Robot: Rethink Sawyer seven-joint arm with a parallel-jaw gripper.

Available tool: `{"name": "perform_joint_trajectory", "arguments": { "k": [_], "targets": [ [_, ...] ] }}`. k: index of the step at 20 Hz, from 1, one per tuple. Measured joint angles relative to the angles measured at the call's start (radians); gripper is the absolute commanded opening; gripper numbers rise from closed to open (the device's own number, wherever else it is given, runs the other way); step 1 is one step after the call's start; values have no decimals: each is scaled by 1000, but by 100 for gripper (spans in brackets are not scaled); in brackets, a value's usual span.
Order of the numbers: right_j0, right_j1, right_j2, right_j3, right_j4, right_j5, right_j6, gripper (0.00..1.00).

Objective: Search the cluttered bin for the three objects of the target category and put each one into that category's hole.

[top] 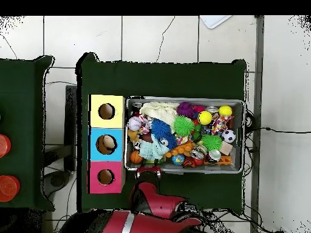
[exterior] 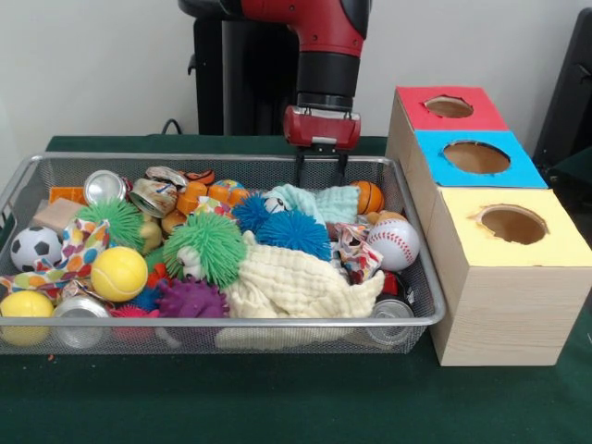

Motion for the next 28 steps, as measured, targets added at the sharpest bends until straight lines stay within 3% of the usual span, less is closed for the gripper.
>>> {"name": "perform_joint_trajectory", "arguments": {
  "k": [8, 28],
  "targets": [
    [71, 17, -42, -6, 47, -21, 0, 100],
    [220, 71, -171, -59, 57, -68, 0, 100]
  ]
}}
